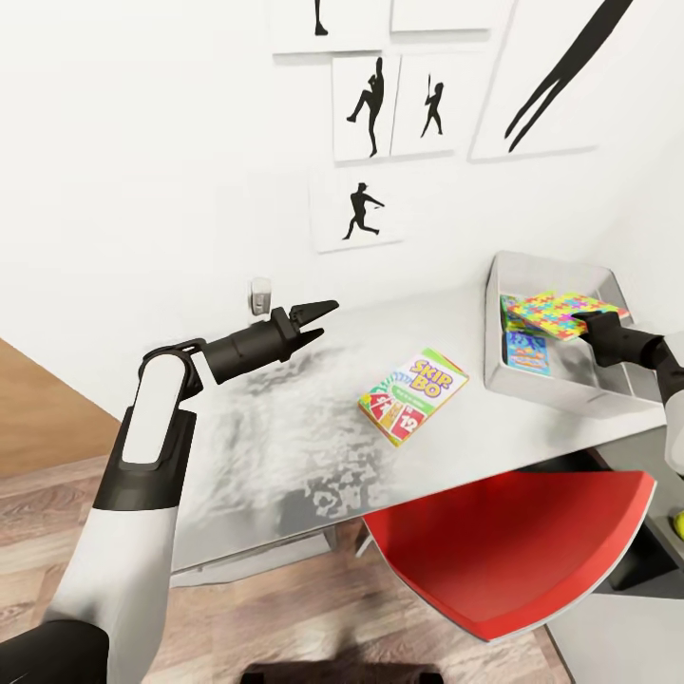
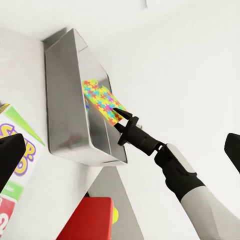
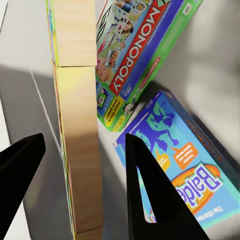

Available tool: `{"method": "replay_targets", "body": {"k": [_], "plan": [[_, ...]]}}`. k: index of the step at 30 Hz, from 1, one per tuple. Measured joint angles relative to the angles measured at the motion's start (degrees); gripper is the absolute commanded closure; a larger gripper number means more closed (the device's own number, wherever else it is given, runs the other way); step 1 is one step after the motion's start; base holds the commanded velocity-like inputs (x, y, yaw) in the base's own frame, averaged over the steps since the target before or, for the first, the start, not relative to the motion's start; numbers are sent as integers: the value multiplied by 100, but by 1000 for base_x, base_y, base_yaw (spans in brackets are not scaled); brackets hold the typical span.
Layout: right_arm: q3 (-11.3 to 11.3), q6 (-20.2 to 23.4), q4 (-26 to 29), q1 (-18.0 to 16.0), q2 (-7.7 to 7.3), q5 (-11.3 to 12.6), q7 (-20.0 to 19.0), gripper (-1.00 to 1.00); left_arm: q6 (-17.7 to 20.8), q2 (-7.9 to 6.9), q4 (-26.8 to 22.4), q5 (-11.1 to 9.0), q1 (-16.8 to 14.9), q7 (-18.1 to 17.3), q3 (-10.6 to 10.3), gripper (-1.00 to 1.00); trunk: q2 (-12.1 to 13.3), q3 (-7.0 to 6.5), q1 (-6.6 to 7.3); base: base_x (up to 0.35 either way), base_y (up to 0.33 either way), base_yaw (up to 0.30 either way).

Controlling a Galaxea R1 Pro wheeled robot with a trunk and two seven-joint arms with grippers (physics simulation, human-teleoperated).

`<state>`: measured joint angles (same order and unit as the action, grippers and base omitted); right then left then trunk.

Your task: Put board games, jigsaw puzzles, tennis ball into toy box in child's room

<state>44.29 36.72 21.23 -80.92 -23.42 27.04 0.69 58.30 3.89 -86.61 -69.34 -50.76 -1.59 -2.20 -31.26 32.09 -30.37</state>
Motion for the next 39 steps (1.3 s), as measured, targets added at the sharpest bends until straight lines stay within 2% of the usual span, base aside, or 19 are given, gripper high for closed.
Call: {"method": "replay_targets", "body": {"k": [7,14,19,20,24,27,39], "plan": [[-1,-41,12,30,4,6,-33,100,1,3,-9,2,0,0,-3,-100,0,8,0,0,0,2],[13,-287,2,6,23,44,-14,100,2,5,-12,6,0,0,-3,-100,0,11,0,0,0,0],[19,-710,-18,-14,45,265,6,100,2,6,-19,6,0,0,-4,-100,0,12,0,0,0,0],[18,-713,-19,-14,45,265,7,100,2,6,-19,6,0,0,-4,-100,0,12,0,0,0,0],[20,-965,-29,-19,61,559,13,100,2,5,-21,7,0,0,-5,-100,0,12,0,0,0,0],[19,-1072,-34,-24,65,662,15,100,2,7,-22,5,0,0,-5,-100,0,13,0,0,0,0],[15,-1256,-75,-106,73,825,22,100,2,12,-23,1,0,0,-5,-100,0,13,0,0,0,0]]}}
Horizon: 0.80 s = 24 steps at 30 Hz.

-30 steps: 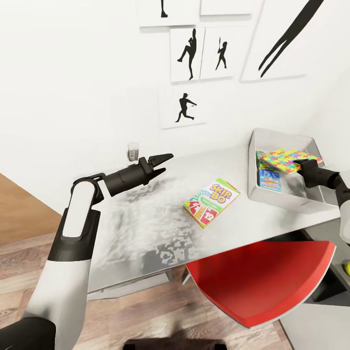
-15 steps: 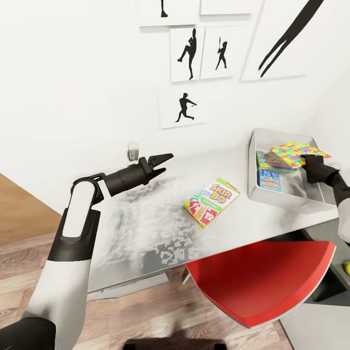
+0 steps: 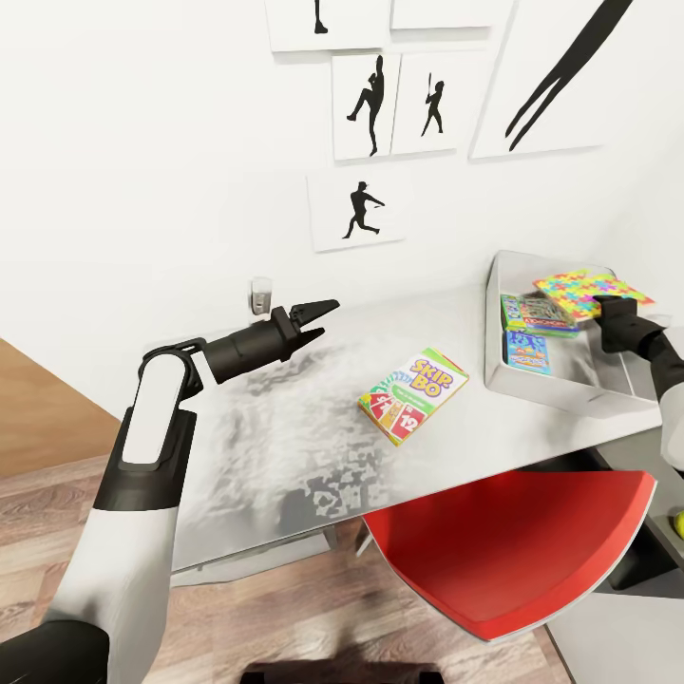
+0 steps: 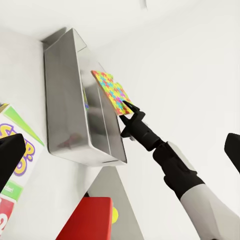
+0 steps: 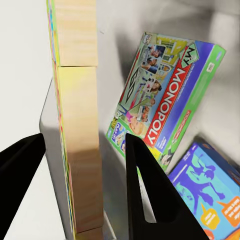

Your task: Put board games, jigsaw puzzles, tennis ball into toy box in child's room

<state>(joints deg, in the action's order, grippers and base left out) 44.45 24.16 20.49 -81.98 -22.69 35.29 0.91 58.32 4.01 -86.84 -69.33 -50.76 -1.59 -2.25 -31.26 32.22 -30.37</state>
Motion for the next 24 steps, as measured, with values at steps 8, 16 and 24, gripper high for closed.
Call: {"method": "replay_targets", "body": {"k": [8,16,24], "plan": [[1,-20,-124,-111,1,21,7,100,0,1,0,0,0,0,0,-100,0,0,0,0,0,0],[21,-22,-375,-306,-8,-7,249,100,0,1,0,-1,0,0,0,-100,0,0,0,0,0,0],[31,-25,-521,-379,-2,-7,482,100,0,1,0,-2,0,0,0,-100,0,0,0,0,0,0]]}}
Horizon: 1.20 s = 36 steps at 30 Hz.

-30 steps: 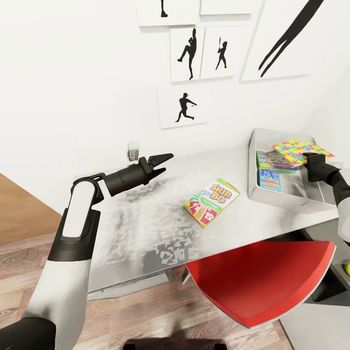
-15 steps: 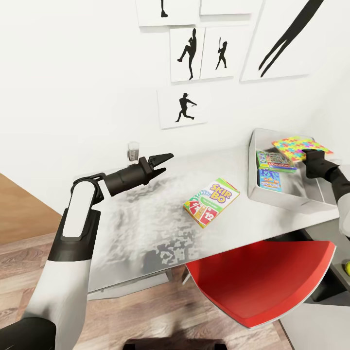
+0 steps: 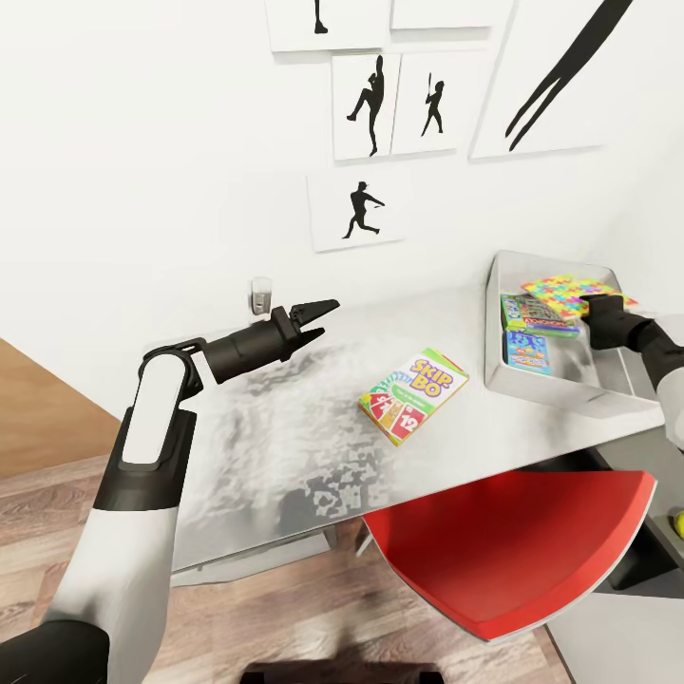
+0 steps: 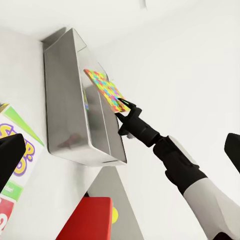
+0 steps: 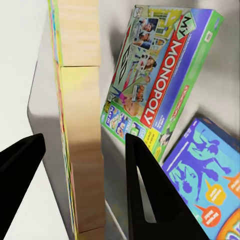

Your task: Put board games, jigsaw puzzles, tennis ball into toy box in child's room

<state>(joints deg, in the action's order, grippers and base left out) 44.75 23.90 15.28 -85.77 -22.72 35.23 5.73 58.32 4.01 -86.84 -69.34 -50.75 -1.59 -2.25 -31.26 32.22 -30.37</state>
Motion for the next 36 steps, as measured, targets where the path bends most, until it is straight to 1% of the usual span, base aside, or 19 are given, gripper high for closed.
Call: {"method": "replay_targets", "body": {"k": [8,15,24,36], "plan": [[-3,45,-23,-25,-21,6,141,100,0,-5,0,7,0,0,0,-100,0,0,0,0,0,0],[-2,123,-15,-23,-55,8,172,100,0,-2,0,8,0,0,0,-100,0,0,0,0,0,0],[-6,159,-10,-22,-63,10,182,100,0,-4,0,9,0,0,0,-100,0,2,0,0,0,0],[-2,172,-9,-40,-63,22,166,100,0,-3,0,-20,-11,0,0,-100,0,76,0,0,0,0]]}}
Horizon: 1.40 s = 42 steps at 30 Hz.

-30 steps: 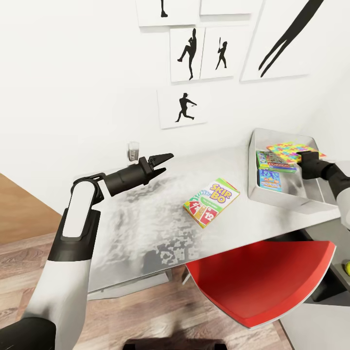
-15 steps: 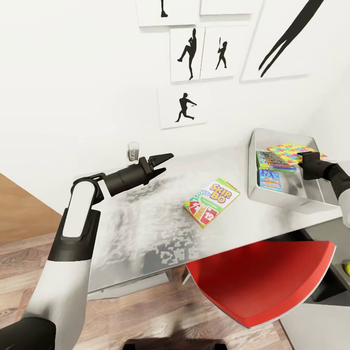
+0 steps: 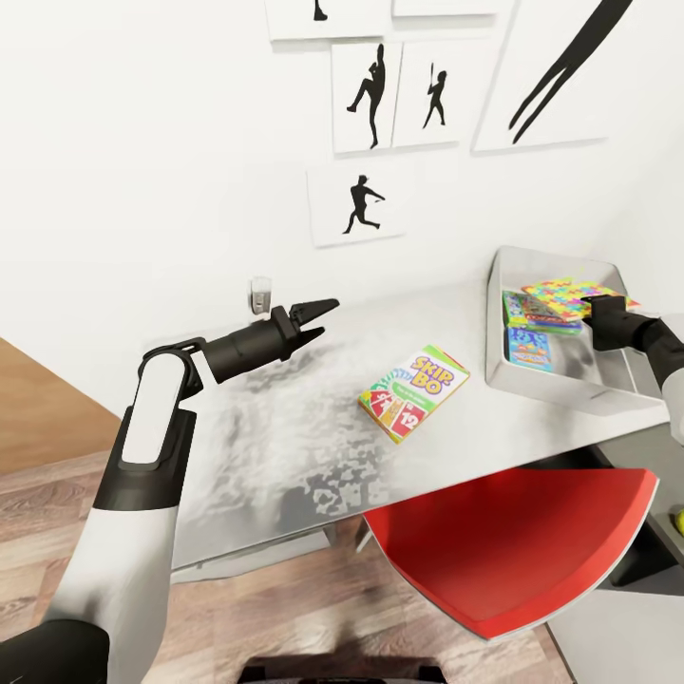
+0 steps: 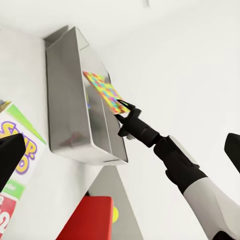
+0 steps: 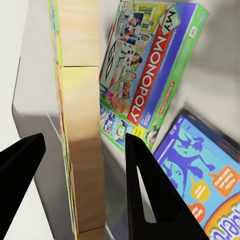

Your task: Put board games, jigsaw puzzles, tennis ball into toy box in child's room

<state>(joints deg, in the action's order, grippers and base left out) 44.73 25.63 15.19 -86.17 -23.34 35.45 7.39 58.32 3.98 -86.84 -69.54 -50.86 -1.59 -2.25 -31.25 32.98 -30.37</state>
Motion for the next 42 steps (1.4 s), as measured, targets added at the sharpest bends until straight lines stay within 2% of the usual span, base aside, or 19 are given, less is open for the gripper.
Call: {"method": "replay_targets", "body": {"k": [15,20,26,28,29,33,34,38,39,41,42], "plan": [[1,-1,0,-29,-9,13,-6,100,0,6,0,-68,-46,0,5,-100,0,135,0,0,0,0],[3,-1,10,-69,-16,22,-8,100,2,20,0,-101,-242,14,-4,-100,0,181,0,0,0,0],[0,-9,25,-135,-19,17,-8,100,21,84,0,-253,-530,168,-174,-100,0,237,0,0,0,0],[1,-13,34,-153,-22,20,-8,100,23,106,1,-452,-684,351,-277,-100,0,256,0,0,0,0],[0,-12,34,-153,-22,18,-7,100,24,106,1,-448,-686,355,-279,-100,0,265,0,0,0,0],[0,-11,69,-174,-27,22,-7,100,21,128,-2,-1037,-953,953,-439,-100,0,302,0,0,0,0],[0,-11,69,-174,-27,20,-7,100,22,128,-2,-1039,-955,960,-440,-100,0,312,0,0,0,0],[0,-9,123,-186,-29,22,-3,100,11,138,-94,-1625,-1131,1628,-565,-100,0,349,0,0,0,0],[0,-9,124,-186,-29,21,-2,100,12,138,-95,-1625,-1132,1634,-566,-100,0,358,0,0,0,0],[0,-9,149,-189,-29,22,-1,100,8,140,-151,-1832,-1184,1880,-605,-100,0,377,0,0,0,0],[0,-10,149,-189,-29,22,0,100,8,140,-152,-1833,-1185,1884,-606,-100,0,386,0,0,0,0]]}}
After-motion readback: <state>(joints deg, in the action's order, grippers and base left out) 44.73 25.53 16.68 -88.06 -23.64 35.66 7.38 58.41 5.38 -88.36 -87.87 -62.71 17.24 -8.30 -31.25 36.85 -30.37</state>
